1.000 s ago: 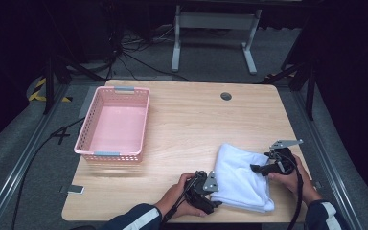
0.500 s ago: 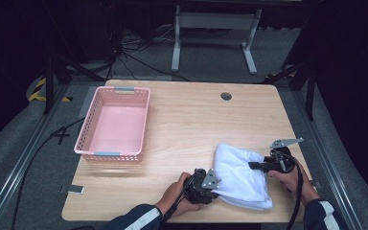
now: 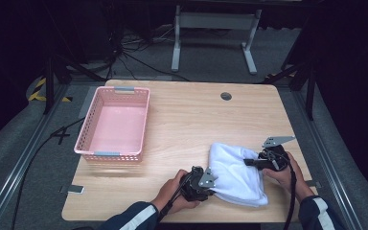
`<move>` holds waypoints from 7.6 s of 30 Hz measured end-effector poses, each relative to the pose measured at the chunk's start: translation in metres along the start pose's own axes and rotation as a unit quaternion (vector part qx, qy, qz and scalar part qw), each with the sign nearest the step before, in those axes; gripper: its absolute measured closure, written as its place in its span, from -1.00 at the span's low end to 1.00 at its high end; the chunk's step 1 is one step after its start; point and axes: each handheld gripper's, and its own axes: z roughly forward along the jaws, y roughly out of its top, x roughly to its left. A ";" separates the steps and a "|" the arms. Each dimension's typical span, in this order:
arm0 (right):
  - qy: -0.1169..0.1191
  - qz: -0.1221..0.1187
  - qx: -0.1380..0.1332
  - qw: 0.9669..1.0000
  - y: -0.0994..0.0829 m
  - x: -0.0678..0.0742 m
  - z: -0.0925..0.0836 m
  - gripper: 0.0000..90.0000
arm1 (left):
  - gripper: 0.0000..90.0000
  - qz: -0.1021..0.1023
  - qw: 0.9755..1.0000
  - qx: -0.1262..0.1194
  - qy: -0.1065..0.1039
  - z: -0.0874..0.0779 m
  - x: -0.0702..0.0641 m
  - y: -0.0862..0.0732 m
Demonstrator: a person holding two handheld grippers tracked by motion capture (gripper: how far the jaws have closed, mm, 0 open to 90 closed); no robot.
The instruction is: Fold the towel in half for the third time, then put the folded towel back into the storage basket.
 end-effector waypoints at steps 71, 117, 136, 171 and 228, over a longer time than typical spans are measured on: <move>0.043 -0.136 -0.107 0.984 0.222 0.106 0.074 0.46 | 0.62 -0.138 0.946 -0.095 0.278 -0.187 0.062 -0.083; 0.093 -0.122 -0.098 0.983 0.319 0.170 0.193 0.43 | 0.62 -0.256 0.876 -0.057 0.404 -0.253 0.105 -0.178; 0.047 -0.170 -0.058 0.983 0.272 0.165 0.182 -0.19 | -0.44 -0.224 0.905 -0.079 0.353 -0.228 0.080 -0.149; -0.025 -0.131 -0.028 0.991 0.089 0.075 0.061 -0.24 | -0.51 -0.056 0.986 -0.006 0.159 -0.096 0.015 -0.083; -0.074 -0.023 -0.046 0.996 -0.083 0.035 -0.031 -0.44 | -0.65 -0.104 0.992 -0.014 0.064 -0.057 0.022 -0.096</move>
